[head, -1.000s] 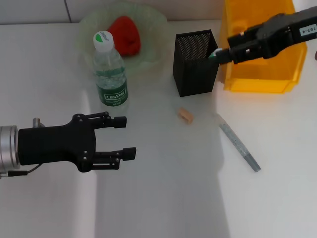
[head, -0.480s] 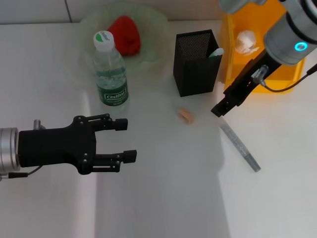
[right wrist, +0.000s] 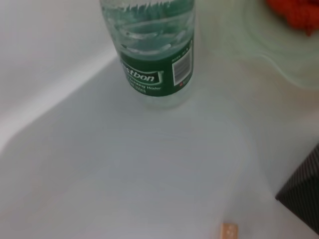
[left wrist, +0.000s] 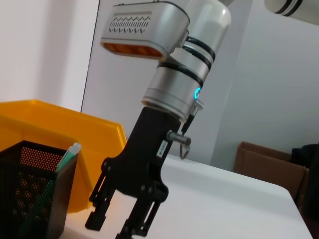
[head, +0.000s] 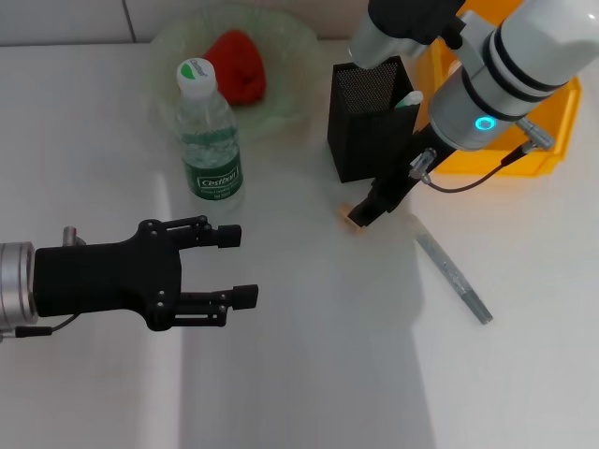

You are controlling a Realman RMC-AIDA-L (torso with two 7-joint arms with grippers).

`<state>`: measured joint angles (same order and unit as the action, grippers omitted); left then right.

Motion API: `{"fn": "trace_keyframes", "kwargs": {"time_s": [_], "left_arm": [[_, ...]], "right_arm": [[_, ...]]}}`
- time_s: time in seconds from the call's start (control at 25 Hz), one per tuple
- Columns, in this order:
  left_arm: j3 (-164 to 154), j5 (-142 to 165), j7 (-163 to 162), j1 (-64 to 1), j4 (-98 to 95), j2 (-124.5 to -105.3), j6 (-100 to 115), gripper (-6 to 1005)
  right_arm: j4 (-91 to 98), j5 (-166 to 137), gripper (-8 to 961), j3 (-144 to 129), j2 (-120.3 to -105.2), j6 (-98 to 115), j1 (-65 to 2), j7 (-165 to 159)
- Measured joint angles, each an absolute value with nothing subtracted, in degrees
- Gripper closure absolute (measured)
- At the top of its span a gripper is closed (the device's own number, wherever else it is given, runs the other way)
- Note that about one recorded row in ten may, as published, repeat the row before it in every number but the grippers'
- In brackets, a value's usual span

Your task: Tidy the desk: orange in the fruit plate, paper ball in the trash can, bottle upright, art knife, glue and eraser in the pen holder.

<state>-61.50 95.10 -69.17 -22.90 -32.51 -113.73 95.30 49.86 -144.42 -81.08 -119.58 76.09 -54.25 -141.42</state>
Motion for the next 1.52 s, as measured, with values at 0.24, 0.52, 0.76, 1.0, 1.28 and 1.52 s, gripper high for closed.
{"fn": "trace_keyframes", "kwargs": {"time_s": [0.24,0.52,0.76,1.0,1.28,1.52], "left_arm": [[-61.34,95.10,-69.12,-23.14,-32.52,-113.89,95.26,200],[-61.08,95.10,-68.33,-23.35,-32.20,-114.13,95.00,199],[-60.99,95.08,-67.95,-23.28,-32.25,-114.19,94.88,199],[-60.99,95.03,-67.76,-23.07,-32.23,-114.18,94.91,199],[-60.98,94.86,-67.76,-22.75,-32.22,-114.16,95.17,199],[-61.00,94.74,-67.76,-22.75,-32.42,-114.17,95.30,199]], "right_arm": [[43.90,-141.28,431,-85.18,-119.80,69.12,-56.07,-141.51],[38.30,-138.86,460,-86.84,-119.88,64.15,-57.28,-141.42],[37.25,-138.59,571,-86.82,-119.88,63.39,-57.38,-141.60],[37.87,-138.59,720,-86.43,-119.88,63.74,-57.15,-141.78],[50.90,-138.65,834,-86.24,-119.55,71.66,-52.26,-143.72],[82.31,-139.06,831,-78.30,-119.27,83.80,-42.34,-147.07]]}}
